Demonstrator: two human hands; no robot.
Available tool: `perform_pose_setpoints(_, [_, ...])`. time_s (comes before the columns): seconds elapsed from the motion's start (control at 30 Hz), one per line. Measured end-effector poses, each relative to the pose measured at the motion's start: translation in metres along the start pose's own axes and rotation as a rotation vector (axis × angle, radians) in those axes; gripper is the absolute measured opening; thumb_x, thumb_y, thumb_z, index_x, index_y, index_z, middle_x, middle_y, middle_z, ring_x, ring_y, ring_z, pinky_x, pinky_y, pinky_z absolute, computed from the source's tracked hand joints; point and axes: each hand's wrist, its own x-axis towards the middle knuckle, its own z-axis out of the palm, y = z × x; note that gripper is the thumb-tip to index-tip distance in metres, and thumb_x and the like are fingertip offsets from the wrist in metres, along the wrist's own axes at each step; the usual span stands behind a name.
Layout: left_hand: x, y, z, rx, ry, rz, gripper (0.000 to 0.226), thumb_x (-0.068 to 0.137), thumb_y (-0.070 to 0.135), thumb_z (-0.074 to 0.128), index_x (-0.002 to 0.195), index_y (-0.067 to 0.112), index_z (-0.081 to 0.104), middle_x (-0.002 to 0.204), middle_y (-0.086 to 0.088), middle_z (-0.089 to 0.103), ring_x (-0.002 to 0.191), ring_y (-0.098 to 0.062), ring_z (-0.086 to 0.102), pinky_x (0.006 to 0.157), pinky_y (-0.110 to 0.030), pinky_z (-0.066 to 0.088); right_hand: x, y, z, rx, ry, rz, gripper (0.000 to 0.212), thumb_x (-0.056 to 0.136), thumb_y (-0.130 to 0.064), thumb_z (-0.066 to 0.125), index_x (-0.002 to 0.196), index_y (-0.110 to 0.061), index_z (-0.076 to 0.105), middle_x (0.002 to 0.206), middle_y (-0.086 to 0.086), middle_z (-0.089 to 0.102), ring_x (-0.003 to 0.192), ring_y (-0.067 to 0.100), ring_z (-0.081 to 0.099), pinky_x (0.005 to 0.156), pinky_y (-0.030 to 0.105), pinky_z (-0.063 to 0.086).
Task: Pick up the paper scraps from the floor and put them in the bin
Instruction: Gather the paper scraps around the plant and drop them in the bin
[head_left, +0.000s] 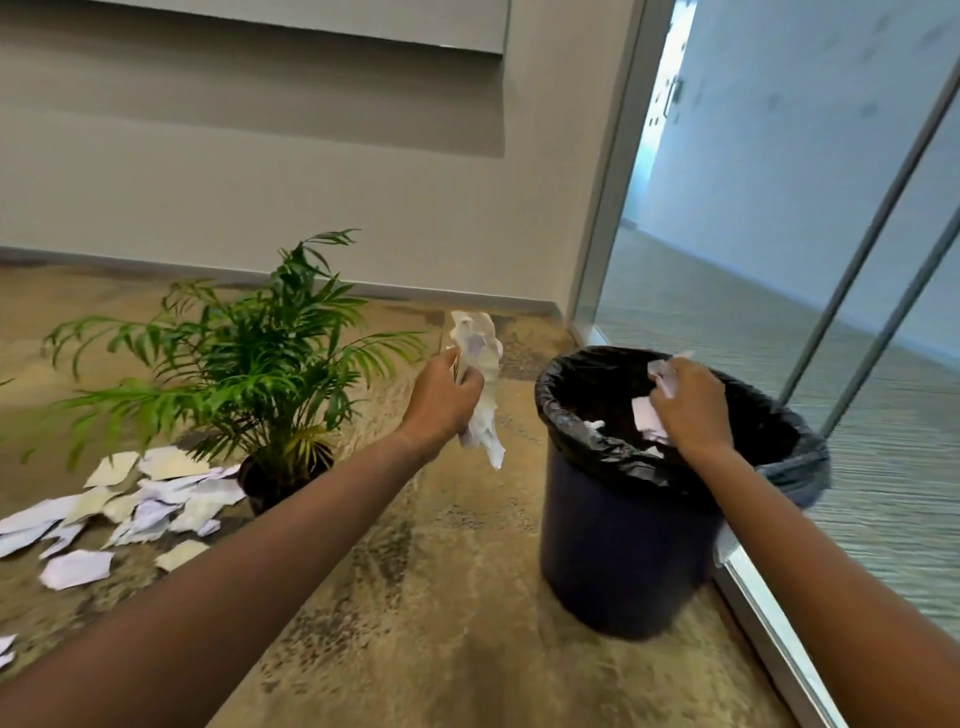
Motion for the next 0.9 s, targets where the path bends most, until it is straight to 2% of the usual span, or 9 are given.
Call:
perform_pose_setpoints(0.1, [0.005, 0.020, 0.014, 0.075, 0.009, 0.109, 0.007, 0.097, 0.008, 0.040, 0.099, 0.012, 0.045, 0.080, -0.016, 0.053, 0.038, -0.015, 0.049, 0.033, -0.021, 0.038, -0.005, 0.023, -0.003, -0.167, -0.169, 0.077, 0.032, 0.085, -0.011, 0.057, 0.116, -0.011, 0.059, 0.126, 0.017, 0.055, 0.119, 0.038, 0.045, 0.097, 0.046, 0.039])
perform_pose_setpoints(0.17, [0.006, 0.034, 0.025, 0.168, 0.022, 0.193, 0.007, 0.096, 0.008, 0.041, 0.091, 0.010, 0.046, 0.075, -0.014, 0.051, 0.049, -0.026, 0.051, 0.044, -0.029, 0.042, -0.010, 0.029, -0.005, -0.305, -0.310, 0.143, 0.038, 0.086, -0.027, 0.059, 0.123, -0.024, 0.054, 0.132, 0.009, 0.049, 0.128, 0.037, 0.034, 0.104, 0.064, 0.024])
perform_pose_setpoints(0.27, [0.010, 0.054, 0.048, 0.190, -0.020, 0.291, 0.013, 0.096, 0.006, 0.043, 0.083, 0.010, 0.045, 0.067, -0.003, 0.045, 0.057, -0.027, 0.048, 0.055, -0.036, 0.041, -0.010, 0.028, -0.003, -0.297, -0.276, 0.114, 0.038, 0.086, -0.034, 0.058, 0.123, -0.028, 0.054, 0.131, 0.006, 0.049, 0.131, 0.034, 0.031, 0.105, 0.071, 0.010])
perform_pose_setpoints(0.33, [0.014, 0.064, 0.066, 0.232, -0.032, 0.367, 0.015, 0.097, 0.009, 0.044, 0.082, 0.012, 0.047, 0.066, 0.004, 0.043, 0.055, -0.012, 0.041, 0.056, -0.030, 0.033, -0.011, 0.026, -0.001, -0.230, -0.153, 0.084, 0.033, 0.087, -0.030, 0.055, 0.120, -0.024, 0.057, 0.129, 0.006, 0.051, 0.129, 0.031, 0.035, 0.107, 0.068, 0.014])
perform_pose_setpoints(0.37, [0.017, 0.068, 0.075, 0.269, -0.040, 0.403, 0.012, 0.097, 0.010, 0.045, 0.087, 0.009, 0.052, 0.070, 0.002, 0.048, 0.058, -0.013, 0.042, 0.059, -0.029, 0.032, -0.011, 0.026, -0.001, -0.177, -0.090, 0.090, 0.031, 0.088, -0.027, 0.053, 0.118, -0.022, 0.058, 0.129, 0.006, 0.052, 0.128, 0.031, 0.037, 0.107, 0.065, 0.018])
perform_pose_setpoints(0.47, [0.023, 0.071, 0.105, 0.403, -0.127, 0.476, 0.024, 0.095, 0.008, 0.048, 0.117, 0.004, 0.056, 0.104, -0.015, 0.060, 0.081, -0.023, 0.054, 0.067, -0.031, 0.043, -0.010, 0.029, -0.003, 0.065, 0.113, 0.137, 0.027, 0.090, -0.014, 0.049, 0.115, -0.015, 0.060, 0.123, 0.013, 0.056, 0.120, 0.032, 0.044, 0.104, 0.053, 0.036])
perform_pose_setpoints(0.57, [0.027, 0.061, 0.134, 0.567, -0.250, 0.490, 0.033, 0.093, 0.008, 0.049, 0.126, 0.008, 0.051, 0.121, -0.014, 0.056, 0.102, -0.031, 0.057, 0.079, -0.041, 0.050, -0.007, 0.033, -0.007, 0.292, 0.287, 0.179, 0.027, 0.090, -0.003, 0.043, 0.111, -0.007, 0.060, 0.118, 0.016, 0.057, 0.114, 0.032, 0.047, 0.089, 0.034, 0.039])
perform_pose_setpoints(0.73, [0.031, 0.029, 0.162, 0.857, -0.434, 0.316, 0.051, 0.095, 0.012, 0.047, 0.143, 0.013, 0.030, 0.141, -0.013, 0.038, 0.122, -0.035, 0.046, 0.088, -0.046, 0.045, -0.004, 0.032, -0.009, 0.400, 0.400, 0.180, 0.028, 0.088, 0.005, 0.039, 0.106, -0.003, 0.060, 0.112, 0.015, 0.060, 0.109, 0.031, 0.050, 0.083, 0.027, 0.036])
perform_pose_setpoints(0.9, [0.034, 0.017, 0.166, 0.979, -0.619, 0.132, 0.091, 0.082, 0.047, 0.064, 0.151, 0.020, 0.010, 0.152, -0.011, 0.022, 0.139, -0.035, 0.027, 0.110, -0.059, 0.027, -0.005, 0.033, -0.005, 0.367, 0.397, 0.136, 0.027, 0.088, 0.006, 0.040, 0.103, -0.004, 0.060, 0.108, 0.014, 0.061, 0.107, 0.029, 0.051, 0.076, 0.019, 0.030])
